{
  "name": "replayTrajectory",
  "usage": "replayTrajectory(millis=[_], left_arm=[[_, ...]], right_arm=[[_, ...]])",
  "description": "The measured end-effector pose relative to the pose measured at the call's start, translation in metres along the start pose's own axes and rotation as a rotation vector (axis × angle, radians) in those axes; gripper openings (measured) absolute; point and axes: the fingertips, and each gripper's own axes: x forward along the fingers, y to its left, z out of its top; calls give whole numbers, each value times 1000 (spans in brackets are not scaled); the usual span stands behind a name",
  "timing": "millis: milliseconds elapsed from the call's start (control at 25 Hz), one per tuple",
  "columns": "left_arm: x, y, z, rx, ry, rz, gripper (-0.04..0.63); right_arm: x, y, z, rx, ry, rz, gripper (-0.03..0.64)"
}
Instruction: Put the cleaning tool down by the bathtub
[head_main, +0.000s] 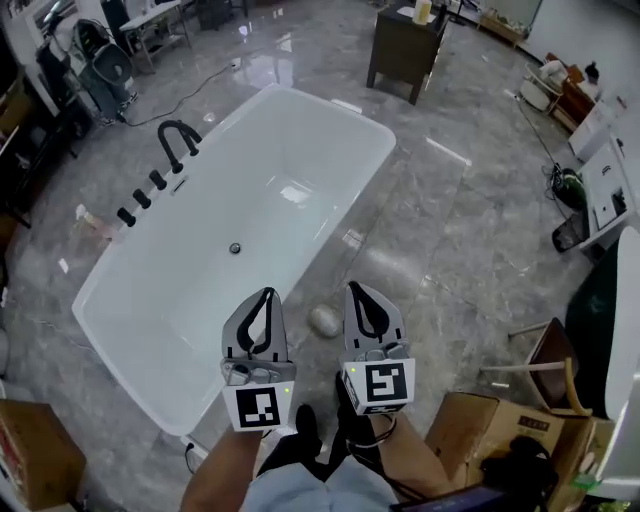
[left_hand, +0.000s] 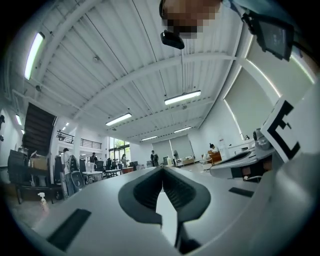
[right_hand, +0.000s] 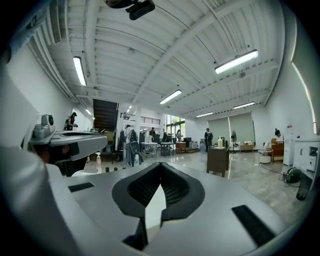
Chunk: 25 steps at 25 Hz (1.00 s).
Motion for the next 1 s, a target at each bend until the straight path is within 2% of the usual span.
replayTrajectory(millis=[120,280,480,1000], left_arm=[[-25,-10,37,50,-14,-34,18],[-39,-15,74,-1,-87,-21,18],[-53,-12,92,-7,-139,-17,18],[-73,7,125,11,-203,-25,18]], right_arm=[[-35,7,34,-33,-47,-2,14],[-63,13,61,-69,-76,-4,14],[-78,23,74,-79,-107,-21,14],[-97,44,107,-113,-185,-54,12]])
